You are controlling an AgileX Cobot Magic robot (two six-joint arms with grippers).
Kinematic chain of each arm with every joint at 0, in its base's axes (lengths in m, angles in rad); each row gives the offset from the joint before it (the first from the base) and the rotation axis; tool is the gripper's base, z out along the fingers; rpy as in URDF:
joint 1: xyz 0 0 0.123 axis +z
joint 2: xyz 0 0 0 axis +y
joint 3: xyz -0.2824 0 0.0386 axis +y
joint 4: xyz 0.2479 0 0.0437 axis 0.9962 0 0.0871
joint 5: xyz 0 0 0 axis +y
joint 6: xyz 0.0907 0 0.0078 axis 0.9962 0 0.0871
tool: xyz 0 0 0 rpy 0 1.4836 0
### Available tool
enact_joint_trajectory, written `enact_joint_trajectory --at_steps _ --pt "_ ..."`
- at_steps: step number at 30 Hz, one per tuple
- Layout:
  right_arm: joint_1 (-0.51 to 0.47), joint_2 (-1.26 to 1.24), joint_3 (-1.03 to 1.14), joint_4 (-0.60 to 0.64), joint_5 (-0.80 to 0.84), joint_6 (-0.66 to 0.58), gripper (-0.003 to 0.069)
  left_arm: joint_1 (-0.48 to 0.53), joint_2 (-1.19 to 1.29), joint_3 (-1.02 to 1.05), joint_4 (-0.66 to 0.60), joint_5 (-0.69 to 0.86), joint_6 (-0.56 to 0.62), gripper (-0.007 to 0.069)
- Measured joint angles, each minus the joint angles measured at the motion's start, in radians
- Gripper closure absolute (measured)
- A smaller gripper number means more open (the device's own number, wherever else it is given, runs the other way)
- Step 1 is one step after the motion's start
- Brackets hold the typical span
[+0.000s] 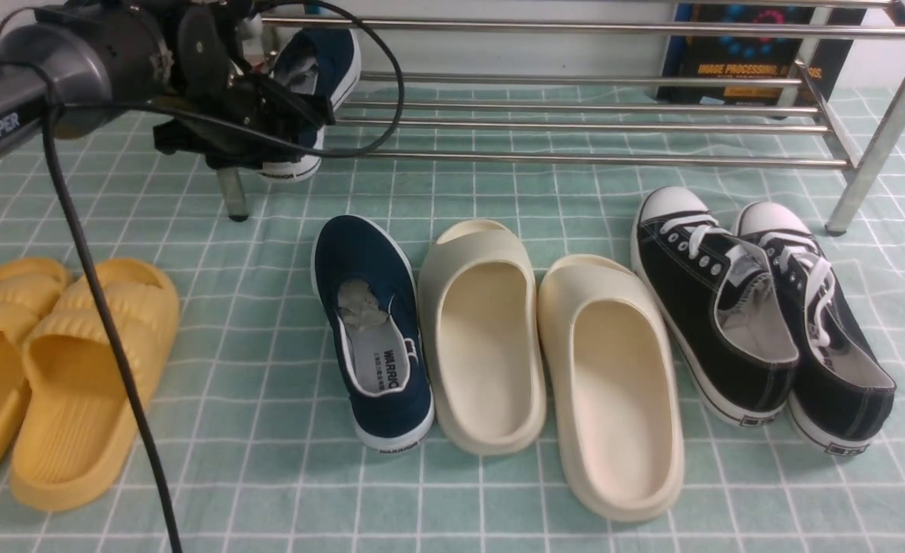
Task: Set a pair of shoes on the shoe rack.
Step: Use the left arm to put a shoe into the shoe rack, then use the left arm to grab the shoe closest to it
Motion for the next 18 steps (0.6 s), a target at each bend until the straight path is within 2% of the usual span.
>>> enact_joint_trajectory --at_steps 3,8,13,17,18 --pt "0.0 0.0 0.0 0.0 0.0 0.0 0.0412 0.0 -0.09 -0.027 0.0 0.101 0.0 0.0204" --pt "0.0 0.0 0.0 0.0 0.0 0.0 0.0412 -0.02 -0.225 -0.044 0.017 0.259 0.003 0.0193" --pt "0.0 0.0 0.0 0.0 0.0 0.0 0.0412 -0.165 -0.303 0.004 0.021 0.521 0.02 0.0228" --pt "0.0 0.0 0.0 0.0 0.0 0.0 0.0412 -0.239 -0.306 0.129 0.011 0.54 0.001 0.0252" --pt "0.0 0.0 0.0 0.0 0.0 0.0 0.0412 -0.266 -0.306 0.223 0.011 0.527 -0.027 0.0267"
